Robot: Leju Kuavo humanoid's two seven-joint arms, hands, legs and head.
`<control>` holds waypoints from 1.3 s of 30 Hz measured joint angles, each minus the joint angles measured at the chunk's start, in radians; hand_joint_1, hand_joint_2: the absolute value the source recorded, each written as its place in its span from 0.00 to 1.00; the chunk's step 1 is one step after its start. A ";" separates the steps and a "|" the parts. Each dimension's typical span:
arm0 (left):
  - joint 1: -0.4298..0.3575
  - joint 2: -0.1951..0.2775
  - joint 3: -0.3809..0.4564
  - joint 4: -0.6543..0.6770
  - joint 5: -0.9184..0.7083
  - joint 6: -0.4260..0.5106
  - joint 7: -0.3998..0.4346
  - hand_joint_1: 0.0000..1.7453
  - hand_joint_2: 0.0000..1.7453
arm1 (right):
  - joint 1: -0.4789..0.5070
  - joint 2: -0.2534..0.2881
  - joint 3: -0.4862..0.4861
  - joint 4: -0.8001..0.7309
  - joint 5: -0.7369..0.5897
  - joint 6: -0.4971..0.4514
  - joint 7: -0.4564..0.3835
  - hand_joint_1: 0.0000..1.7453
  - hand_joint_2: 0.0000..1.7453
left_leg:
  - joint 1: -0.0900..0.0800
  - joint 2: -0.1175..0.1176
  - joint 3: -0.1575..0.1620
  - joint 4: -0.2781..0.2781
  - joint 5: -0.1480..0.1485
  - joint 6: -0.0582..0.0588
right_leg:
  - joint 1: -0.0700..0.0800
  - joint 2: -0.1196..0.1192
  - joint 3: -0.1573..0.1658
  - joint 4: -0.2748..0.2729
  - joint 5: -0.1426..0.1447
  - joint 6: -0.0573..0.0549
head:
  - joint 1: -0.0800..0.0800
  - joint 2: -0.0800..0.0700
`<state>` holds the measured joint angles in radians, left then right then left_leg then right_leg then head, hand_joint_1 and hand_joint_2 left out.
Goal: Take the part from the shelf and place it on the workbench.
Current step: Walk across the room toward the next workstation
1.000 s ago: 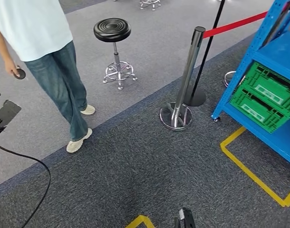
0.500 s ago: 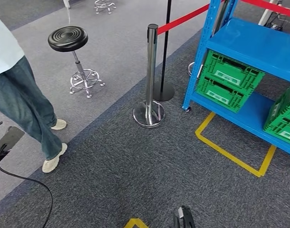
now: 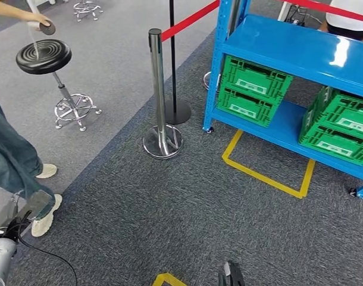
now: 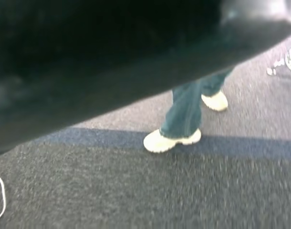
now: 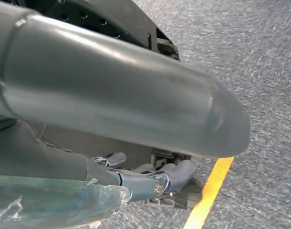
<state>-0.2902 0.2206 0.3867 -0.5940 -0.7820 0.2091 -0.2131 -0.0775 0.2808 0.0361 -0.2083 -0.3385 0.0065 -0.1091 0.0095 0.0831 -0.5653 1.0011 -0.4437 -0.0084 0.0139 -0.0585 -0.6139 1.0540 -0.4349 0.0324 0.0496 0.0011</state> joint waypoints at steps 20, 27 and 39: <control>0.065 -0.090 0.020 0.165 -0.043 0.025 0.039 0.00 0.00 | 0.005 -0.001 0.006 0.000 0.000 0.000 -0.010 0.00 0.00 | 0.016 -0.129 -0.006 0.007 0.001 -0.006 | -0.015 0.185 -0.021 -0.021 0.023 0.003 | -0.012 0.000; 0.084 -0.108 0.028 0.201 -0.041 0.023 0.047 0.00 0.00 | -0.004 -0.004 0.006 0.000 0.000 0.000 -0.010 0.00 0.00 | 0.004 -0.038 -0.004 0.006 -0.001 0.016 | -0.009 0.062 -0.125 0.242 -0.106 0.013 | -0.001 0.000; 0.080 -0.129 0.046 0.214 -0.040 0.008 0.067 0.00 0.00 | 0.006 -0.005 0.016 0.000 0.000 -0.006 -0.005 0.00 0.00 | -0.001 -0.066 -0.071 0.180 -0.109 -0.026 | -0.008 0.046 0.017 -0.027 0.003 -0.041 | -0.009 0.000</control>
<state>-0.2106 0.0914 0.4329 -0.3799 -0.8224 0.2167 -0.1459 -0.0714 0.2753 0.0521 -0.2083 -0.3386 0.0010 -0.1142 0.0085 0.0176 -0.6359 1.1807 -0.5529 -0.0349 0.0064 -0.0129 -0.5971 1.0275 -0.4321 -0.0082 0.0402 0.0011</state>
